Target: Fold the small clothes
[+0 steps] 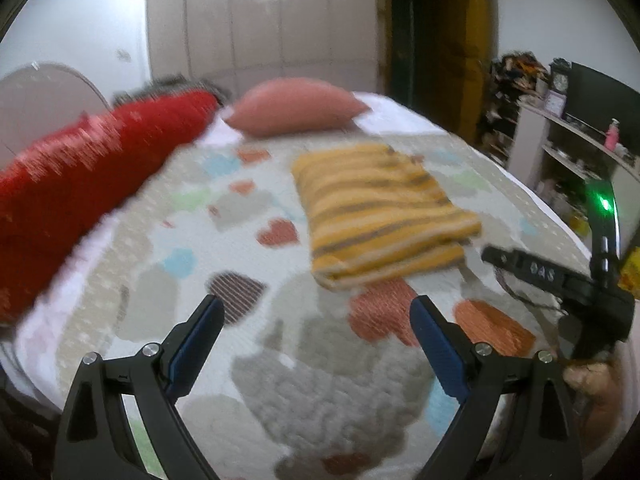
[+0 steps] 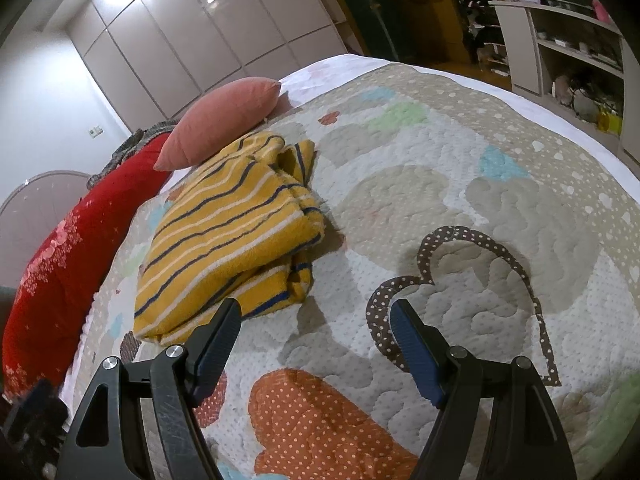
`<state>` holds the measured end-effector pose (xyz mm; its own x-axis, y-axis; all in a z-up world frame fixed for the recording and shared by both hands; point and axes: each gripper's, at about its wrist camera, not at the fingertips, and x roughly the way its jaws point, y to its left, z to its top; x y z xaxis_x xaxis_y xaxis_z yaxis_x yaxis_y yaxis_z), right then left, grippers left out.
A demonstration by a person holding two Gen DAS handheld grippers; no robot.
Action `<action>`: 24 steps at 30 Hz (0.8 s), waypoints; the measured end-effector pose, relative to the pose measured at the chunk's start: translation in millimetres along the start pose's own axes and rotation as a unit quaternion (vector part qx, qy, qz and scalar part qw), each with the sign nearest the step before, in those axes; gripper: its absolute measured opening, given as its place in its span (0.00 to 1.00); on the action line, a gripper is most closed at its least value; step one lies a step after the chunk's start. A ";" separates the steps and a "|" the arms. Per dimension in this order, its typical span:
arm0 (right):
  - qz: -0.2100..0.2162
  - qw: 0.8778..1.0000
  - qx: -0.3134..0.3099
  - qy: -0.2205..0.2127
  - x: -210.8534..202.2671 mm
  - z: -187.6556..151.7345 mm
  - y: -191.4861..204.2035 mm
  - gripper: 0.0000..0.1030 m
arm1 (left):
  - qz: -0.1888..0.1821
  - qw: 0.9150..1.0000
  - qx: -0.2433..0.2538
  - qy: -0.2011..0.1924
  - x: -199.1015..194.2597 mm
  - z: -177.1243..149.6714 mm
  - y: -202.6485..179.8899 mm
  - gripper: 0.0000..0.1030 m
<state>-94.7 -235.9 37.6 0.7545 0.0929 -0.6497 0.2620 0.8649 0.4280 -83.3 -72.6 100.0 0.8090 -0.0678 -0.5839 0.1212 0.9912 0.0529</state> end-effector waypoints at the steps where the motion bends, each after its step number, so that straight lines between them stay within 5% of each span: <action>1: -0.001 1.000 -0.003 0.000 0.6 -0.2 1.5 0.79 | 0.012 1.000 0.001 -0.019 -5.2 1.3 0.9 0.94; 5: -0.005 1.000 -0.020 -0.001 0.6 -2.6 10.5 0.79 | 0.050 0.994 0.002 -0.099 -25.2 5.7 6.9 1.00; 8: -0.007 0.999 -0.037 -0.005 -1.1 -2.8 18.8 0.79 | 0.045 0.993 0.001 -0.106 -27.5 12.8 11.2 1.00; 16: -0.027 0.995 -0.092 -0.026 -19.3 -9.6 40.0 0.81 | 0.015 0.999 -0.004 -0.032 -12.1 14.1 12.2 1.00; 24: -0.043 0.989 -0.139 0.002 -13.7 -28.0 62.3 0.82 | 0.011 1.000 -0.009 0.014 2.5 -3.0 23.1 1.00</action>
<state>-105.5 -169.6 55.5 0.7342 0.0143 -0.6788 0.1489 0.9721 0.1815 -80.2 -49.5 97.4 0.7948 -0.0428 -0.6054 0.0927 0.9944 0.0515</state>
